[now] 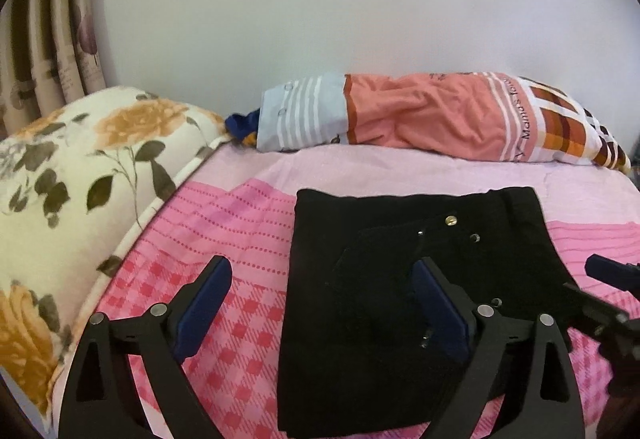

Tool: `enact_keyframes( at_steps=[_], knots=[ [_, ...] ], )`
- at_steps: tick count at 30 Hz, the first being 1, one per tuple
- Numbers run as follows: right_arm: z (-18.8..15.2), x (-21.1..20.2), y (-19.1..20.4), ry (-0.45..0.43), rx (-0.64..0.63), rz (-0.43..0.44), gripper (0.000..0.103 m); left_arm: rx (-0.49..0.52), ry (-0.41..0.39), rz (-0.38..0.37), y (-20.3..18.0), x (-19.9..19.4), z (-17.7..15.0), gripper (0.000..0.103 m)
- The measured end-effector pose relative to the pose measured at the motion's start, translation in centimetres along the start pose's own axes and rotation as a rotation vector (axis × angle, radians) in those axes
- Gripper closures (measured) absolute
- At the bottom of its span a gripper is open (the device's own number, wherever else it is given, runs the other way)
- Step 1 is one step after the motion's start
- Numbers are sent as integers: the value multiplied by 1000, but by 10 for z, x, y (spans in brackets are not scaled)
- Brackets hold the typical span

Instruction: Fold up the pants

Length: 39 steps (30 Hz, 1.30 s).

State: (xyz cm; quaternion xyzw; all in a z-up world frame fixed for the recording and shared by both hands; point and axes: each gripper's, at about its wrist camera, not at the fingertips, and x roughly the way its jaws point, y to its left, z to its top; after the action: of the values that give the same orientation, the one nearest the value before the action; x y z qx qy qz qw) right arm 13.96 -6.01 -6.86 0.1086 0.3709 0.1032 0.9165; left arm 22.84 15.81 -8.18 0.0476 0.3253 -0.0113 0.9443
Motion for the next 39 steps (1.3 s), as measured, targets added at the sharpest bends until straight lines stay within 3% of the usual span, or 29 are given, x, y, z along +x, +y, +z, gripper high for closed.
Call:
enact_keyframes(
  at_steps=[5, 8, 14, 23, 29, 33, 39],
  knots=[
    [-2, -15, 3, -18, 13, 1, 9, 35, -67, 81, -8, -27, 1, 5],
    [-2, -25, 2, -28, 22, -1, 9, 0, -106, 75, -5, -46, 4, 0],
    [-2, -43, 2, -46, 31, 5, 8, -58, -131, 51, 3, -73, 12, 0],
    [-2, -63, 5, -70, 34, 9, 8, -8, -167, 44, -11, -104, 17, 0],
    [-2, -77, 3, -86, 45, 10, 7, -14, -170, -33, -15, -124, 20, 0],
    [-2, -87, 1, -102, 54, 10, 7, -4, -167, -5, -22, -137, 24, 0],
    [-3, -102, -1, -127, 59, 11, 6, -3, -151, -33, -28, -151, 26, 0]
  ],
)
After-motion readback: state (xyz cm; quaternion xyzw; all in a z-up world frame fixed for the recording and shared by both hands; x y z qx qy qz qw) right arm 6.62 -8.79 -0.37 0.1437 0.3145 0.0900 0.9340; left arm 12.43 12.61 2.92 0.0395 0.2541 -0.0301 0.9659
